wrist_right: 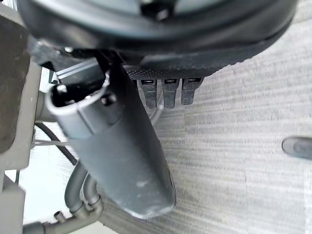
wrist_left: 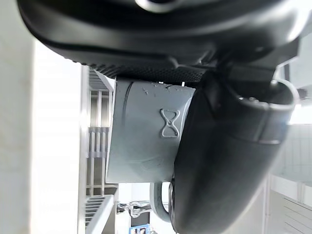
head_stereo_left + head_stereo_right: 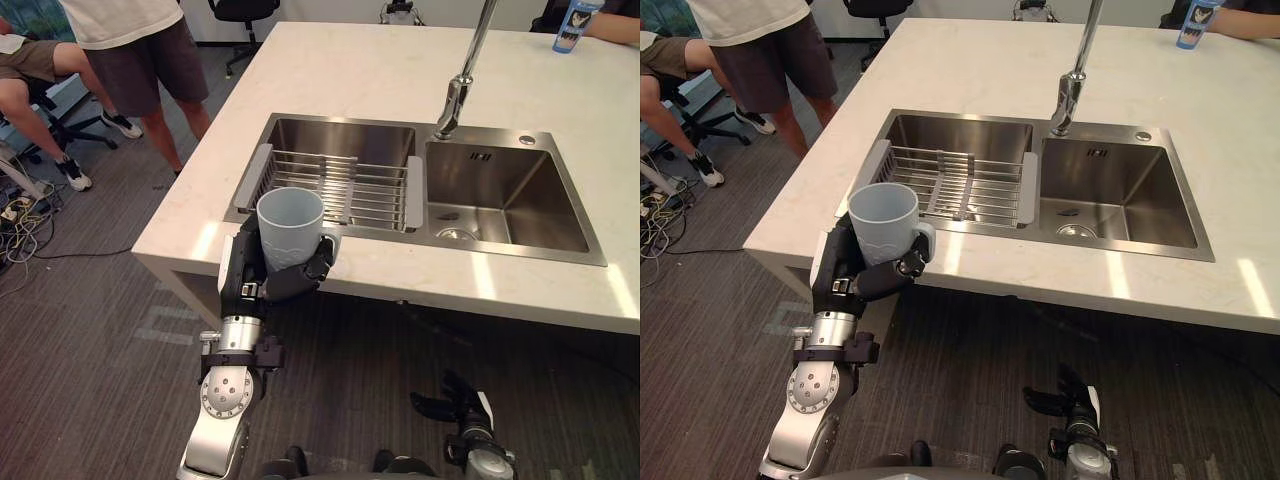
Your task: Walk over to the sink, pick up the cup, carry it to the dishwasher, place the cup inside the dishwasher, then close the dishwasher door
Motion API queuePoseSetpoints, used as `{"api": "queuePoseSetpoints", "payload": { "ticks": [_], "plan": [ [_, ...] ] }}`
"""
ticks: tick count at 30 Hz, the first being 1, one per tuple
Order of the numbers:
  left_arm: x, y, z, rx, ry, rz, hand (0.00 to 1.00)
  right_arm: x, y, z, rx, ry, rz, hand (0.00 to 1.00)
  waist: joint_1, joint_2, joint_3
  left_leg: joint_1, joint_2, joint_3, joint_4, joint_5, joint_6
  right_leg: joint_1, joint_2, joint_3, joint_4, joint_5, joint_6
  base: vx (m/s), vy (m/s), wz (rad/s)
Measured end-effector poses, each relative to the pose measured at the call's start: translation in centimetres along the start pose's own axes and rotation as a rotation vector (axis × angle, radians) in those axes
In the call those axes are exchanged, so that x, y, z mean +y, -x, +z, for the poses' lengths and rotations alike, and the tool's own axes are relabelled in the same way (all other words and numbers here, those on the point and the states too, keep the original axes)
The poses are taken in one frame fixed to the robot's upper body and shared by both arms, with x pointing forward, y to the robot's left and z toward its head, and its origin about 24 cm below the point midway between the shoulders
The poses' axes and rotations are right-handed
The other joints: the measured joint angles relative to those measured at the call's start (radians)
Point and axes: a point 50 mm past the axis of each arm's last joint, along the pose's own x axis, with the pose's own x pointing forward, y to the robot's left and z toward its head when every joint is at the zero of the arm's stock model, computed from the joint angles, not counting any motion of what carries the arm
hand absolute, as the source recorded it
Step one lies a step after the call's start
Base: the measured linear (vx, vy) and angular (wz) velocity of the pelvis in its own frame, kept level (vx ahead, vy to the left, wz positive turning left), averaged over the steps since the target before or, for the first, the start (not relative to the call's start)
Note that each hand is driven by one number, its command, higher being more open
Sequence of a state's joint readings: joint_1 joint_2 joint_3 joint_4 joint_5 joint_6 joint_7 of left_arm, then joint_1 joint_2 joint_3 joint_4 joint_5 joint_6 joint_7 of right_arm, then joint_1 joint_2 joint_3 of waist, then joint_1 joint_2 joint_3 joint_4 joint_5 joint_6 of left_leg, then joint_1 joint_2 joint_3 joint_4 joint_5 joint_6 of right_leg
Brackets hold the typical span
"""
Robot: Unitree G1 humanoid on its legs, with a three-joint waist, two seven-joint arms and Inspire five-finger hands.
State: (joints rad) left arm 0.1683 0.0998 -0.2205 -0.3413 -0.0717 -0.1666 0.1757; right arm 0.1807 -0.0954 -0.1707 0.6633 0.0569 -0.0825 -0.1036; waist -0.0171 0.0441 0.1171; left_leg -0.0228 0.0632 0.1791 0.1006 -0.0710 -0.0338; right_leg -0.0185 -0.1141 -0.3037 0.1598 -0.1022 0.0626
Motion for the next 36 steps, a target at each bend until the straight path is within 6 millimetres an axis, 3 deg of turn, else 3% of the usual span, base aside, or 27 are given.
{"api": "queuePoseSetpoints", "payload": {
  "ticks": [12, 17, 21, 23, 24, 25, 26, 27, 28, 30, 31, 32, 33, 34, 35, 36],
  "plan": [
    [0.8, 0.9, -0.6, 0.042, -0.005, 0.039, 0.30, 0.2, 0.0, -0.7, 0.032, 0.010, 0.000, 0.90, 0.000, -0.020, -0.042, 0.015, -0.012, 0.009, -0.036, 0.025, 0.019, 0.011, 0.004, 0.016, -0.029, 0.033, 0.001, -0.04, 0.014, -0.02],
    [1.6, 1.4, -0.8, 0.060, 0.011, 0.112, 0.30, 0.9, 0.0, -0.3, 0.013, 0.034, 0.022, 0.90, 0.013, -0.024, -0.042, -0.015, -0.032, -0.114, -0.063, 0.077, 0.020, 0.040, -0.007, -0.089, -0.041, 0.034, 0.001, -0.03, -0.031, 0.75],
    [2.2, 2.1, -0.6, 0.066, 0.048, 0.182, 0.30, 1.7, -0.6, 1.2, -0.036, 0.053, 0.033, 0.90, 0.050, -0.017, -0.035, -0.085, -0.056, -0.243, -0.120, 0.162, 0.016, 0.047, -0.025, -0.266, -0.031, 0.020, -0.003, -0.13, -0.021, 1.35],
    [2.7, 2.2, -0.5, 0.062, 0.056, 0.206, 0.30, 1.7, -0.9, 2.0, -0.057, 0.043, 0.021, 0.90, 0.055, -0.028, -0.021, -0.105, -0.028, -0.066, -0.128, 0.100, 0.080, 0.068, -0.055, -0.373, -0.038, 0.024, 0.003, -0.14, 0.036, 1.73],
    [3.1, 2.1, -0.4, 0.055, 0.061, 0.227, 0.30, 1.4, -1.2, 2.6, -0.073, 0.045, 0.009, 0.90, 0.052, -0.036, -0.010, -0.133, 0.014, 0.142, -0.074, 0.063, 0.102, 0.077, -0.088, -0.448, -0.034, 0.024, 0.007, -0.08, 0.145, 1.90],
    [3.2, 2.1, -0.3, 0.051, 0.064, 0.235, 0.30, 1.0, -1.5, 3.2, -0.087, 0.053, -0.005, 0.90, 0.045, -0.027, -0.011, -0.164, 0.076, 0.374, 0.029, 0.016, 0.108, 0.089, -0.116, -0.523, -0.014, 0.020, 0.018, -0.04, 0.198, 1.87],
    [3.4, 2.1, -0.3, 0.049, 0.061, 0.238, 0.30, 0.6, -1.6, 3.4, -0.093, 0.061, -0.014, 0.90, 0.039, -0.019, -0.012, -0.167, 0.100, 0.459, 0.070, 0.005, 0.117, 0.099, -0.126, -0.561, -0.001, 0.013, 0.029, 0.01, 0.235, 1.94],
    [3.3, 2.1, -0.2, 0.047, 0.068, 0.234, 0.30, -0.2, -1.7, 3.5, -0.098, 0.082, -0.029, 0.90, 0.021, 0.009, -0.017, -0.161, 0.125, 0.528, 0.097, 0.026, 0.122, 0.133, -0.130, -0.639, 0.028, -0.003, 0.056, 0.03, 0.169, 1.62],
    [3.2, 2.0, -0.2, 0.044, 0.070, 0.228, 0.30, -0.4, -1.7, 3.6, -0.098, 0.089, -0.035, 0.90, 0.012, 0.018, -0.017, -0.165, 0.124, 0.517, 0.092, 0.078, 0.133, 0.152, -0.135, -0.675, 0.040, -0.011, 0.067, 0.04, 0.197, 1.84],
    [3.2, 1.9, -0.1, 0.037, 0.096, 0.219, 0.30, -0.1, -2.0, 4.2, -0.112, 0.092, -0.034, 0.90, 0.008, 0.005, -0.013, -0.177, 0.035, 0.420, 0.056, 0.079, 0.151, 0.189, -0.182, -0.723, 0.061, -0.022, 0.074, 0.04, 0.180, 1.47],
    [3.3, 1.9, -0.1, 0.037, 0.097, 0.223, 0.30, 0.2, -2.1, 4.5, -0.120, 0.091, -0.028, 0.90, 0.009, -0.001, -0.008, -0.180, 0.019, 0.404, 0.059, 0.072, 0.159, 0.192, -0.195, -0.724, 0.076, -0.030, 0.079, 0.04, 0.208, 1.08],
    [3.5, 2.0, -0.2, 0.045, 0.101, 0.233, 0.30, 1.0, -2.3, 5.1, -0.132, 0.086, -0.009, 0.90, 0.016, -0.010, -0.002, -0.181, -0.012, 0.381, 0.075, 0.047, 0.178, 0.198, -0.243, -0.722, 0.135, -0.051, 0.069, 0.04, 0.175, 0.79],
    [3.6, 2.0, -0.4, 0.053, 0.105, 0.237, 0.30, 1.6, -2.4, 5.5, -0.144, 0.094, 0.012, 0.90, 0.015, -0.013, 0.000, -0.179, -0.036, 0.357, 0.091, 0.028, 0.187, 0.205, -0.278, -0.706, 0.196, -0.064, 0.036, 0.11, 0.290, 1.42],
    [3.3, 1.9, -0.4, 0.057, 0.114, 0.225, 0.30, 2.2, -2.4, 5.7, -0.151, 0.108, 0.039, 0.90, -0.012, -0.013, 0.002, -0.165, -0.087, 0.271, 0.095, 0.010, 0.212, 0.182, -0.339, -0.584, 0.363, -0.053, -0.094, 0.14, 0.242, 1.55],
    [3.1, 1.8, -0.4, 0.055, 0.117, 0.210, 0.30, 2.4, -2.3, 5.6, -0.148, 0.108, 0.047, 0.90, -0.026, -0.013, 0.004, -0.157, -0.100, 0.233, 0.095, 0.006, 0.219, 0.155, -0.343, -0.479, 0.427, -0.064, -0.105, 0.15, 0.227, 1.88],
    [2.8, 1.6, -0.4, 0.051, 0.119, 0.188, 0.30, 2.6, -2.2, 5.5, -0.147, 0.107, 0.058, 0.90, -0.035, -0.011, 0.010, -0.145, -0.116, 0.172, 0.086, 0.009, 0.215, 0.107, -0.293, -0.286, 0.475, -0.108, -0.066, 0.14, 0.115, 1.55]
  ]
}}
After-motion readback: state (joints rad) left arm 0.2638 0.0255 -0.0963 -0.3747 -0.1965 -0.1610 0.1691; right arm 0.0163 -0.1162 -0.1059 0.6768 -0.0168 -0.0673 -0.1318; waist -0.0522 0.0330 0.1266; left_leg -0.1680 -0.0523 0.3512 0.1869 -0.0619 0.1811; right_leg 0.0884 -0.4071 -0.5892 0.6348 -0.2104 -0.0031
